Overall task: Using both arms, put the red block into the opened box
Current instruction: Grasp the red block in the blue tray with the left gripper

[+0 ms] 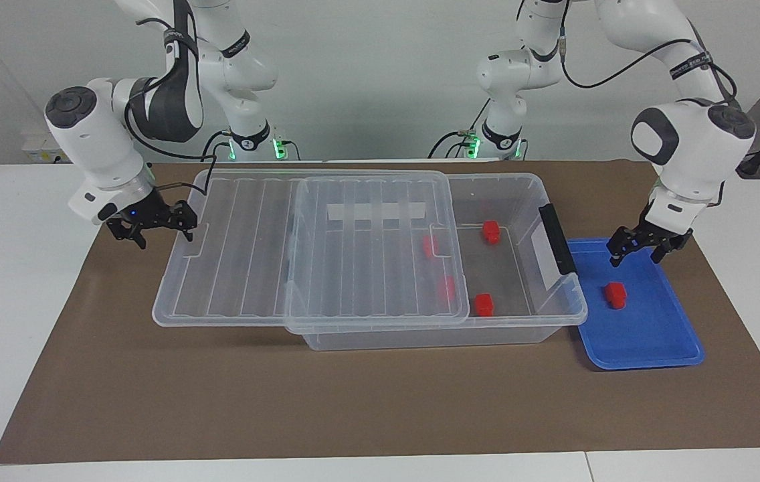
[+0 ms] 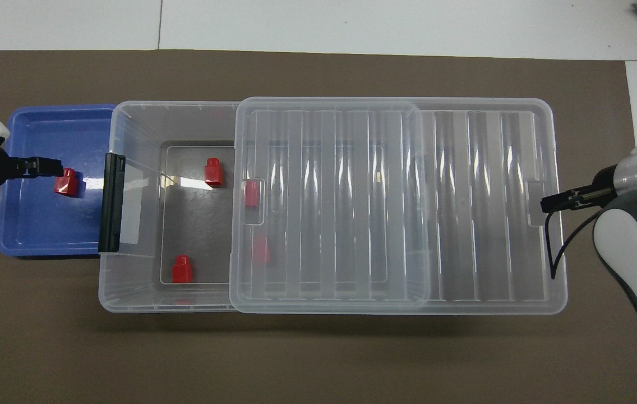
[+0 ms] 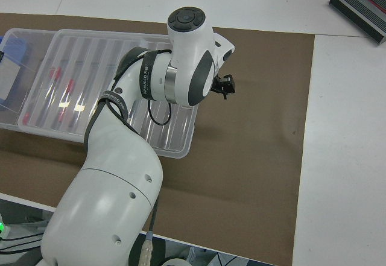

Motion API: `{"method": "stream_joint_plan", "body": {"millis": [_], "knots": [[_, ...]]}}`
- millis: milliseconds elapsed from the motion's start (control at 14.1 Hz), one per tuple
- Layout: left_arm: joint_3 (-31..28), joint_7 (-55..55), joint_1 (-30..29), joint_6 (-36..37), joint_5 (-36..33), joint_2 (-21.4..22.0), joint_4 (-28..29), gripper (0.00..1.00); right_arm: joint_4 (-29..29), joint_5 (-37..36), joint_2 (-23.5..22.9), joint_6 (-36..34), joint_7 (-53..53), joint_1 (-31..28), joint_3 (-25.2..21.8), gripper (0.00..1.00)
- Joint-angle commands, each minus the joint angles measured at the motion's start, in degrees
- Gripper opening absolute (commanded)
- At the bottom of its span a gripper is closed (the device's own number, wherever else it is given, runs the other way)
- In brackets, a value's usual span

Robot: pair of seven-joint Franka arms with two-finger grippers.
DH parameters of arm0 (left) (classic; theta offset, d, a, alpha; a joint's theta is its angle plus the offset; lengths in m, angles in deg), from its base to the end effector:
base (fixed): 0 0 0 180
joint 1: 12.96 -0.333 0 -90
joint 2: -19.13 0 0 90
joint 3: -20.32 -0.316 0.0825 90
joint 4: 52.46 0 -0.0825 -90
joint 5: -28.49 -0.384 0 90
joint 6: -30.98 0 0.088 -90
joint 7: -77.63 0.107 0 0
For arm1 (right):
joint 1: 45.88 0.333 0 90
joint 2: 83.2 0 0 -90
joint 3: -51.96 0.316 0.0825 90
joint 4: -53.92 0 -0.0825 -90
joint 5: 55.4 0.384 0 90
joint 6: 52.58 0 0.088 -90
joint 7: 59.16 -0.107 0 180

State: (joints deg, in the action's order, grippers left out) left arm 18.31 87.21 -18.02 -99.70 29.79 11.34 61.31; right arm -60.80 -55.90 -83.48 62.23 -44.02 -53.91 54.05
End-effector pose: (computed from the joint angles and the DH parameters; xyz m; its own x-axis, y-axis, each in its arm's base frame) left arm 0.5944 0.0726 0.4126 0.9868 -0.0317 0.1587 -0.0301 -0.9995 -0.0120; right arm 0.5515 -0.0579 0.4538 0.9865 0.1635 -0.0052 0.1635 -0.9865 0.0066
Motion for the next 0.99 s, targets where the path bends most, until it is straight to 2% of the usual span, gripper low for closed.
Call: {"method": "stream_joint_plan", "body": {"millis": [0,212,566,637,708,779,850,920], "knots": [[0.25,9.71,-2.23,-7.55,-0.68,-4.94,2.51,1.00,-0.68,-0.91,0.98,-0.29,1.56,-1.20,0.11,1.00],[0.25,12.48,-4.08,-11.00,-0.76,-8.91,2.25,1.00,0.28,-1.17,0.81,-0.72,1.56,-1.55,0.19,1.00],[0.25,12.13,-3.29,-11.53,-0.68,-10.06,2.42,1.00,3.88,-1.26,2.82,-5.02,-1.85,-0.68,0.19,1.00],[0.25,12.13,-3.29,-11.53,-0.68,-10.06,2.42,0.88,4.58,-1.26,3.44,-6.25,-4.31,-0.59,0.72,1.00],[0.25,12.13,-3.29,-11.44,-0.68,-10.06,2.42,0.69,5.98,-1.35,3.62,-7.39,-7.03,-0.24,1.07,1.00],[0.25,12.04,-3.29,-11.27,-0.68,-10.06,2.42,0.37,8.00,-1.43,3.36,-8.45,-10.01,1.24,1.07,1.00],[0.25,12.04,-3.29,-10.92,-0.68,-10.06,2.42,0.11,9.93,-1.96,2.92,-9.68,-13.00,2.22,1.07,1.00],[0.25,11.87,-3.20,-10.65,-0.68,-9.97,2.42,0.00,12.04,-2.57,2.57,-11.00,-16.69,3.62,1.07,1.00]]}}
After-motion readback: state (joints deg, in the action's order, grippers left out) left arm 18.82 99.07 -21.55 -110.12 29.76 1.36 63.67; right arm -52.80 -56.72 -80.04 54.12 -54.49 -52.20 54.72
